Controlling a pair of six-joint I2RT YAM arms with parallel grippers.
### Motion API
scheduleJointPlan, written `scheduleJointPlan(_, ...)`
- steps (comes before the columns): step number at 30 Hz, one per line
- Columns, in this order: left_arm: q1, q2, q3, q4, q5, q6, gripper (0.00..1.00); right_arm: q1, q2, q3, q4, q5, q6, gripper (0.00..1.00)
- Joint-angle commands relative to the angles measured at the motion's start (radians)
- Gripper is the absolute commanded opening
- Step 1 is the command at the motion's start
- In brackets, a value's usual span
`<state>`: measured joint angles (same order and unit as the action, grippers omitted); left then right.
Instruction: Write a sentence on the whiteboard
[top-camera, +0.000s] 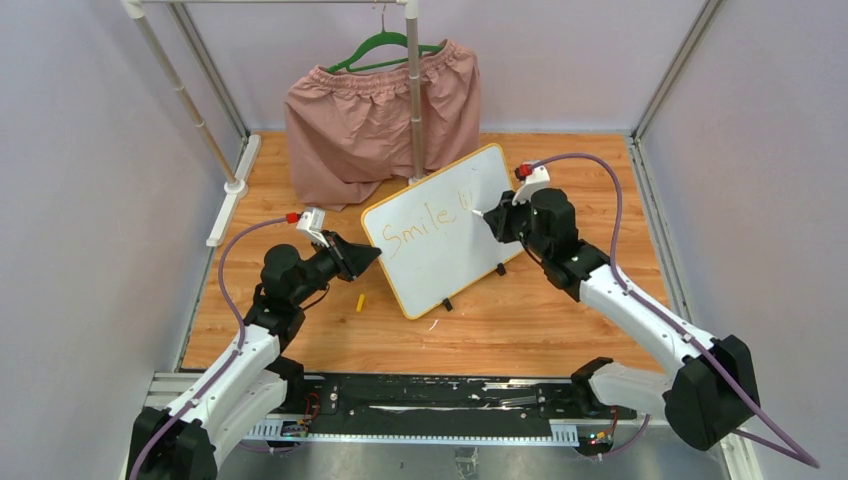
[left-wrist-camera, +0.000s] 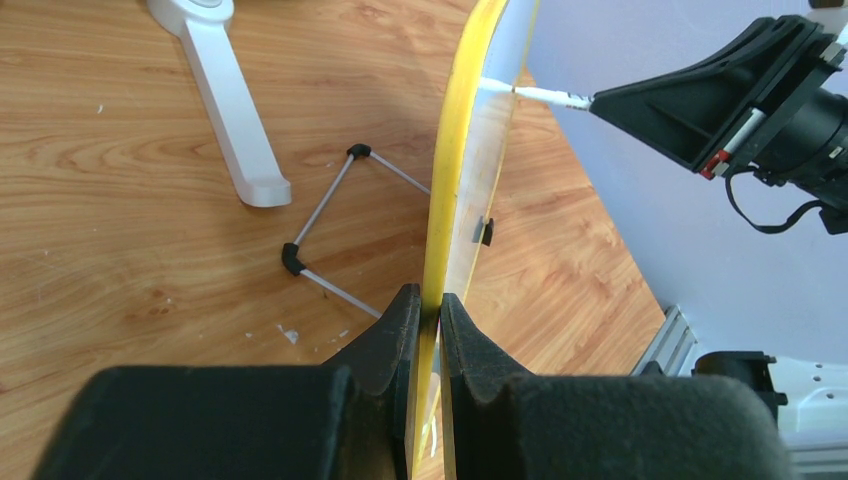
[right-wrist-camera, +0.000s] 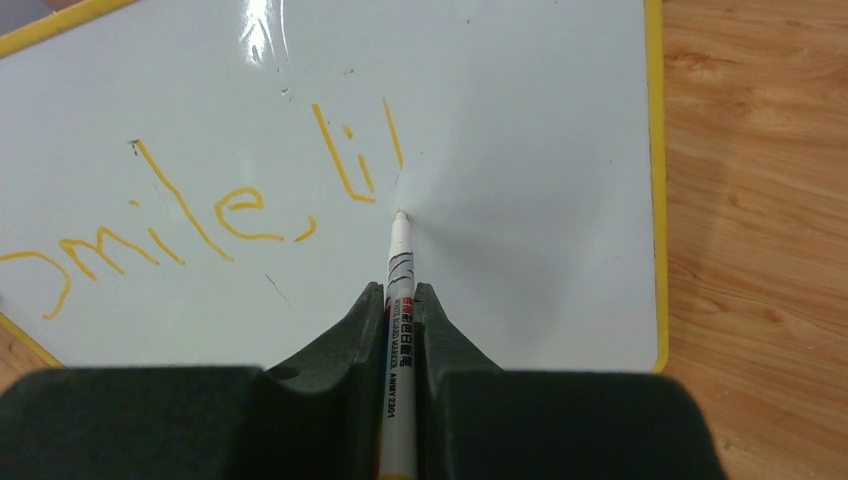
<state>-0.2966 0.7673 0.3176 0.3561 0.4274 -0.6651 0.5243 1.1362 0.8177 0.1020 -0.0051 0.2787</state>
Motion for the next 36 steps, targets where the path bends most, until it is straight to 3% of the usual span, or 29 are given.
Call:
scheduleJointPlan(1,0.002,-0.021,-0.001,0.027,0.013,-0.004,0.00,-0.012,-0.036,-0.041,-0.014,-0.033,0.024,0.00)
scheduleJointPlan(14,0.002,-0.022,-0.003,0.027,0.014,-0.004,0.00,-0.012,-0.090,0.007,-0.024,-0.004,0.014,0.00)
scheduleJointPlan(24,0.002,-0.019,-0.003,0.027,0.015,-0.004,0.00,-0.054,-0.017,0.052,0.204,0.024,0.074,0.00)
scheduleJointPlan(36,0.002,-0.020,-0.001,0.027,0.016,-0.003,0.00,-0.074,0.052,0.096,0.248,-0.041,0.090,0.00)
